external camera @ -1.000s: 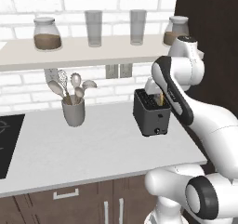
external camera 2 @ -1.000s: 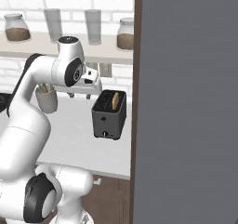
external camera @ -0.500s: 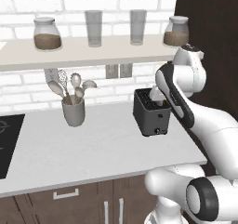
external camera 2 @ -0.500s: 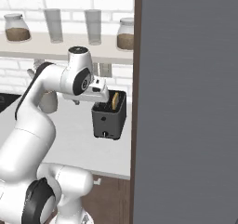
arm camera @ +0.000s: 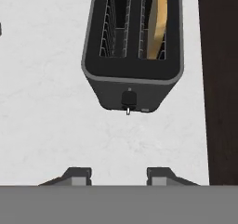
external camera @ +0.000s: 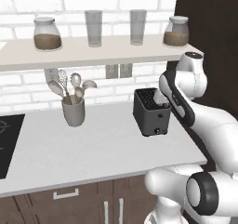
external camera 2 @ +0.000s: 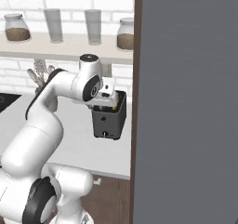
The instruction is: Start the toaster. Once the lever pops up, take the bread to the plate on the dining counter.
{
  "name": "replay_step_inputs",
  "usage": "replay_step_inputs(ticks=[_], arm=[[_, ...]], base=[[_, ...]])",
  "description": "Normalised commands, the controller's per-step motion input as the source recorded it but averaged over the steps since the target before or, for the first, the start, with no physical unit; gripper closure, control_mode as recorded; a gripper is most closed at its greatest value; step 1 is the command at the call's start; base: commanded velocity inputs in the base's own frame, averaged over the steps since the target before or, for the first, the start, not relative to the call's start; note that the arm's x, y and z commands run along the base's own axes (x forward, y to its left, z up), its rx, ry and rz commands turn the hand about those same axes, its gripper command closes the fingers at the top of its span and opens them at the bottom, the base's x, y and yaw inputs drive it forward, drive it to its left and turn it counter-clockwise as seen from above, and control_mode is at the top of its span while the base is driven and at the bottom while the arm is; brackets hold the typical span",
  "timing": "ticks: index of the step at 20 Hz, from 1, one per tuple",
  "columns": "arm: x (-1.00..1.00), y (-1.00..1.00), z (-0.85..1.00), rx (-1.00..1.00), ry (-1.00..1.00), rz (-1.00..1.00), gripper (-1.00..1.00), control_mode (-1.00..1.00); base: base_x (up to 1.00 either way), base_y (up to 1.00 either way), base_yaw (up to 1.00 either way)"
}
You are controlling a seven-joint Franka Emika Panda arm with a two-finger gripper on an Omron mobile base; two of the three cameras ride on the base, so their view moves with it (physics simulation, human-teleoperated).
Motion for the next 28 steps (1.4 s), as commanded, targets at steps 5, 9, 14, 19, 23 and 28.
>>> replay_step_inputs(ticks=[5, 9, 14, 19, 23, 28], arm=[[0.28, 0.00, -0.15, 0.00, 0.00, -0.03, 1.00, -1.00], [0.36, 0.00, -0.20, -0.01, 0.00, -0.03, 1.00, -1.00], [0.32, 0.00, -0.22, 0.00, 0.00, -0.02, 1.00, -1.00], [0.23, 0.00, -0.24, 0.00, 0.00, -0.02, 1.00, -1.00], [0.19, -0.01, -0.27, 0.00, 0.00, -0.01, 1.00, -1.00], [0.04, -0.09, -0.25, 0.00, 0.00, 0.00, 1.00, -1.00]], base=[[0.00, 0.00, 0.00], [0.00, 0.00, 0.00], [0.00, 0.00, 0.00], [0.00, 0.00, 0.00], [0.00, 0.00, 0.00], [0.00, 0.00, 0.00]])
